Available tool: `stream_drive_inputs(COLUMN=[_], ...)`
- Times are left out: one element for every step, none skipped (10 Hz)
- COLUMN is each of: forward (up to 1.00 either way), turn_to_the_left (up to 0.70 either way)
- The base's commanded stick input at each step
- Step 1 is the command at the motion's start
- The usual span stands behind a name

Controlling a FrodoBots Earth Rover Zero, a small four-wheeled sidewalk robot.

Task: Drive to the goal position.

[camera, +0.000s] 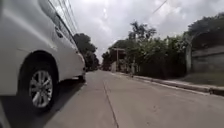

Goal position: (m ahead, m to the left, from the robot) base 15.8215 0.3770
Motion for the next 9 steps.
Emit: stream_drive_inputs(forward=[1.0, 1.0, 1.0, 1.0, 1.0, 1.0, 1.0, 1.0, 1.0], turn_to_the_left=[-0.08, 0.0, -0.1, -0.25, -0.18, -0.02, -0.14, -0.23, -0.02])
